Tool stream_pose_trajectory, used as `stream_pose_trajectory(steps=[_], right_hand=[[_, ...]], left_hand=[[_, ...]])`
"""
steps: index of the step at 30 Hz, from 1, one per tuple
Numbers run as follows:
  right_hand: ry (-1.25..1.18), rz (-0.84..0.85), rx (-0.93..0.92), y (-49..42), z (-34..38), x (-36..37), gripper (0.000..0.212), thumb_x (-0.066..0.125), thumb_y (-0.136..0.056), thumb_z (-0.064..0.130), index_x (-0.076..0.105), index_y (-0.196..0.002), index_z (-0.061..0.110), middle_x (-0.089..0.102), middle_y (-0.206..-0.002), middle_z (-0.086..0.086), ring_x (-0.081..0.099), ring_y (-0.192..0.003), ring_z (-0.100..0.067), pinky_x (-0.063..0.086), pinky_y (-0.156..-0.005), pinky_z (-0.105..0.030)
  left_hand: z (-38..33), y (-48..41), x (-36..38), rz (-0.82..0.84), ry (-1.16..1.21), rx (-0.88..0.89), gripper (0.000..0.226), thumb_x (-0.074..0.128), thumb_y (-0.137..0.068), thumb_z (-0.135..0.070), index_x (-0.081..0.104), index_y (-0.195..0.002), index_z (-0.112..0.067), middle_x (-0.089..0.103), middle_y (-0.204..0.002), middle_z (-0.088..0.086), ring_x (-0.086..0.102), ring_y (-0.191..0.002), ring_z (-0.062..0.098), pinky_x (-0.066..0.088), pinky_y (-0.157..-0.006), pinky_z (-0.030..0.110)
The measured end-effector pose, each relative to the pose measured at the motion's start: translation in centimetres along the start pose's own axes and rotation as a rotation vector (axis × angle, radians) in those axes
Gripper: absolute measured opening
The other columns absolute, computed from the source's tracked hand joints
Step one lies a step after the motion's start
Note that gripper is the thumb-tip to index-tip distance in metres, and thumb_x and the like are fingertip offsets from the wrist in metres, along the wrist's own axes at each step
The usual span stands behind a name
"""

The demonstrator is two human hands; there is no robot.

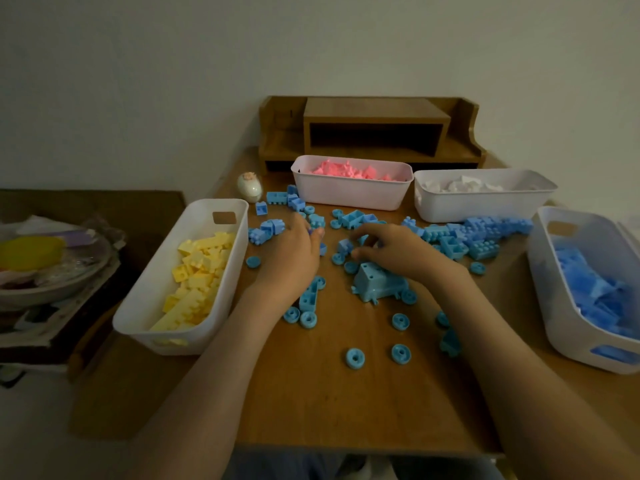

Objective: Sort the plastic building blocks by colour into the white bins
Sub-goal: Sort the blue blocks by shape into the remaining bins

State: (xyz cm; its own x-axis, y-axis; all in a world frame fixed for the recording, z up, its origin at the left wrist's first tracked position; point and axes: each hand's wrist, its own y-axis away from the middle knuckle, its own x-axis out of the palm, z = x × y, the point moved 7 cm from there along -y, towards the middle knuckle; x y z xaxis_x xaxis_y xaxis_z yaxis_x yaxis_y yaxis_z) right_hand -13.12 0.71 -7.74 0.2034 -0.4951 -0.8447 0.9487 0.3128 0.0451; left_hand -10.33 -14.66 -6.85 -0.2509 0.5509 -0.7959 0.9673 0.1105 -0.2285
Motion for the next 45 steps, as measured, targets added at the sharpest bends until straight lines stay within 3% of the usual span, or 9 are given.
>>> stream_pose_trajectory(steps=[4, 8, 17, 22, 26, 29, 35, 40, 45], right_hand=[[-0.043, 0.115, 0.036, 0.0, -0.2, 0.5, 0.043, 0.059, -0.09, 0.027, 0.046, -0.13, 0.033, 0.05, -0.109, 0.006, 0.049, -0.095, -0.011, 0.038, -0.075, -0.021], [-0.08, 0.132, 0.029, -0.3, -0.3, 0.9, 0.056, 0.057, -0.091, 0.018, 0.035, -0.138, 0.041, 0.049, -0.118, 0.003, 0.049, -0.102, -0.013, 0.04, -0.084, -0.027], [-0.054, 0.118, -0.008, -0.4, 0.0, 1.0, 0.019, 0.057, -0.091, 0.018, 0.051, -0.107, 0.026, 0.052, -0.106, 0.003, 0.05, -0.091, -0.013, 0.04, -0.07, -0.022], [-0.076, -0.011, -0.012, -0.4, -0.3, 0.4, 0.008, 0.059, -0.088, 0.019, 0.052, -0.09, 0.022, 0.055, -0.091, 0.006, 0.053, -0.088, -0.014, 0.041, -0.068, -0.021], [-0.138, -0.046, -0.018, 0.0, -0.4, 0.2, 0.021, 0.054, -0.092, 0.02, 0.052, -0.111, 0.027, 0.054, -0.094, 0.009, 0.054, -0.083, -0.011, 0.041, -0.063, -0.017], [-0.059, 0.07, -0.053, 0.1, 0.3, 0.8, 0.041, 0.05, -0.095, 0.019, 0.045, -0.131, 0.038, 0.052, -0.104, 0.009, 0.05, -0.091, -0.008, 0.037, -0.08, -0.021], [-0.152, 0.102, -0.035, 0.4, 0.5, 0.9, 0.023, 0.062, -0.088, 0.017, 0.056, -0.103, 0.033, 0.055, -0.089, 0.005, 0.052, -0.08, -0.011, 0.043, -0.067, -0.02], [-0.217, 0.042, -0.065, 0.8, 0.8, 0.1, 0.02, 0.06, -0.089, 0.019, 0.057, -0.1, 0.036, 0.057, -0.097, 0.003, 0.054, -0.081, -0.012, 0.043, -0.065, -0.021], [-0.192, -0.1, -0.102, 1.9, 2.0, -2.5, 0.023, 0.056, -0.091, 0.017, 0.052, -0.107, 0.034, 0.056, -0.095, 0.007, 0.053, -0.075, -0.005, 0.039, -0.06, -0.016]], left_hand=[[0.4, -0.3, 0.1, -0.017, 0.003, 0.015, 0.033, 0.037, -0.102, -0.022, 0.035, -0.134, -0.013, 0.058, -0.117, 0.013, 0.059, -0.098, 0.025, 0.043, -0.064, 0.025], [1.4, -0.5, 1.0, 0.089, -0.101, 0.013, 0.047, 0.033, -0.101, -0.013, 0.031, -0.144, -0.032, 0.031, -0.141, 0.014, 0.049, -0.114, 0.029, 0.046, -0.086, 0.035], [0.7, -0.3, 1.1, 0.098, -0.227, 0.16, 0.022, 0.032, -0.102, -0.02, 0.049, -0.115, -0.015, 0.043, -0.113, 0.012, 0.049, -0.09, 0.024, 0.038, -0.071, 0.032], [0.6, -0.3, 1.5, 0.145, -0.227, 0.142, 0.026, 0.04, -0.1, -0.03, 0.049, -0.117, -0.012, 0.045, -0.115, 0.012, 0.052, -0.102, 0.028, 0.042, -0.079, 0.036], [0.7, -0.5, 1.7, 0.13, -0.253, 0.125, 0.034, 0.046, -0.098, -0.033, 0.046, -0.126, -0.014, 0.047, -0.126, 0.011, 0.05, -0.111, 0.026, 0.043, -0.083, 0.034], [0.6, -0.5, 1.7, 0.092, -0.258, 0.155, 0.03, 0.044, -0.099, -0.03, 0.046, -0.124, -0.013, 0.05, -0.124, 0.011, 0.052, -0.108, 0.026, 0.041, -0.077, 0.031], [0.9, -0.2, 1.1, 0.066, -0.188, 0.124, 0.033, 0.041, -0.1, -0.032, 0.044, -0.125, -0.01, 0.05, -0.124, 0.013, 0.052, -0.11, 0.027, 0.043, -0.082, 0.035], [0.9, -0.5, -0.5, -0.018, -0.102, 0.045, 0.033, 0.04, -0.101, -0.03, 0.043, -0.128, -0.012, 0.048, -0.129, 0.009, 0.049, -0.116, 0.025, 0.039, -0.08, 0.03], [-0.5, 0.0, -0.2, 0.067, 0.069, 0.008, 0.029, 0.043, -0.1, -0.03, 0.047, -0.123, -0.013, 0.052, -0.127, 0.01, 0.051, -0.112, 0.023, 0.039, -0.081, 0.031]])
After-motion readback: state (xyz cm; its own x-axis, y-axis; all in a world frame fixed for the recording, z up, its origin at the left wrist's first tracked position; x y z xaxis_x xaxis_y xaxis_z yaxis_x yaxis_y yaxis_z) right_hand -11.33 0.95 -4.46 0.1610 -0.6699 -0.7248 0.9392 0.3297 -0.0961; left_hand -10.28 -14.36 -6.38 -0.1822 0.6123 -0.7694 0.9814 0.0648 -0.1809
